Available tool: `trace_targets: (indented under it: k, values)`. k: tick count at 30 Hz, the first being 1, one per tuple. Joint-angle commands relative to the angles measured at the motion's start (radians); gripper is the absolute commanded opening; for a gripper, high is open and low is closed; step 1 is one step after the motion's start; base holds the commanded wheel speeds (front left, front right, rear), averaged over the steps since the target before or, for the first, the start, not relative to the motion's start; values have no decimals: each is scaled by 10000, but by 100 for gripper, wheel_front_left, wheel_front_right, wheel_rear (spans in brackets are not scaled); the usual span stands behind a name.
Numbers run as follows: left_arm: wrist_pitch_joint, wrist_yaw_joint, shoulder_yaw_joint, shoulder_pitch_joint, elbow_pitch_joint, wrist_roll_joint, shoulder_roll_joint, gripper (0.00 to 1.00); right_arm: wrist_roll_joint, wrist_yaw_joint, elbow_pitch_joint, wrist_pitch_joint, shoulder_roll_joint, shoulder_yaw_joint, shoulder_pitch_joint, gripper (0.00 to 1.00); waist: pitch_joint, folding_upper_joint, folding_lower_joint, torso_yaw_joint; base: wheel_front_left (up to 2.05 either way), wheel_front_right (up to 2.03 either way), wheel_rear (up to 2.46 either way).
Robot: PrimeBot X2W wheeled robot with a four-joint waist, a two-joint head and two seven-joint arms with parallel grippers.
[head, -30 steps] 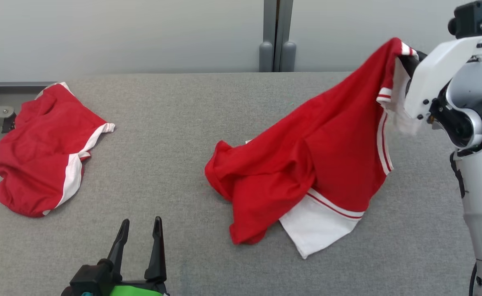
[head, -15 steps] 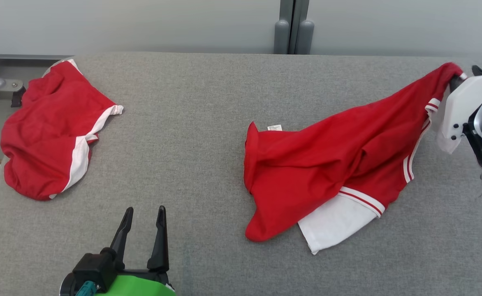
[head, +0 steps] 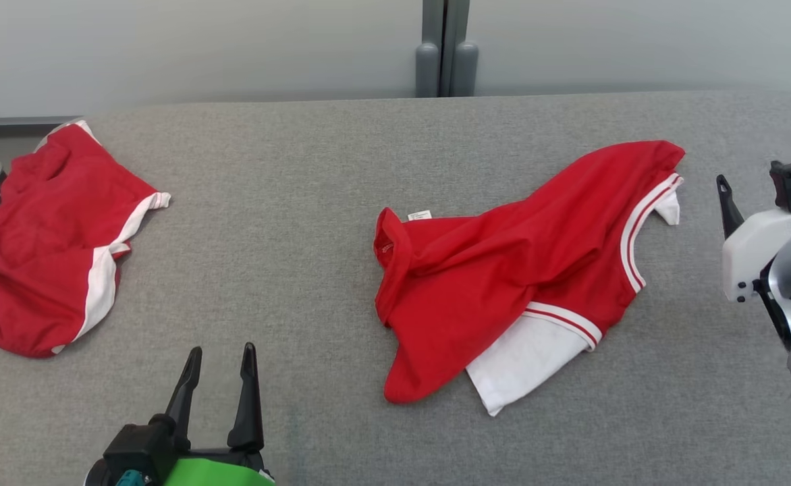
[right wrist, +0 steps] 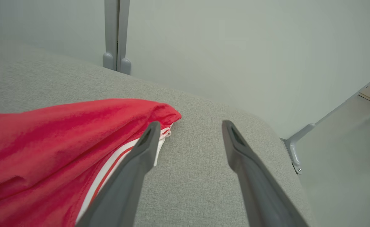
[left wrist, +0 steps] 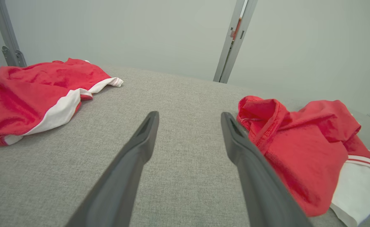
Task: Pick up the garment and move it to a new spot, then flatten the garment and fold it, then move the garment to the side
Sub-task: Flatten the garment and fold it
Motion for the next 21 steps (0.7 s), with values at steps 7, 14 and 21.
trace_targets:
  k: [7, 14, 21]
  values:
    - [-1, 173, 126, 353, -151, 18, 21, 100, 500, -14, -1373, -1651, 627, -727, 1959, 100, -321, -1, 0, -549, 0, 0, 0]
    - [-1, 221, 222, 592, -239, 58, 21, 100, 935, -15, -3872, -2672, 1370, -592, 4126, 100, -467, -1, 0, -709, 0, 0, 0]
    - [-1, 107, 409, 648, -252, 209, 24, 100, 963, -14, -5581, -2661, 2222, -603, 6161, 100, -466, -1, 0, -640, 0, 0, 0]
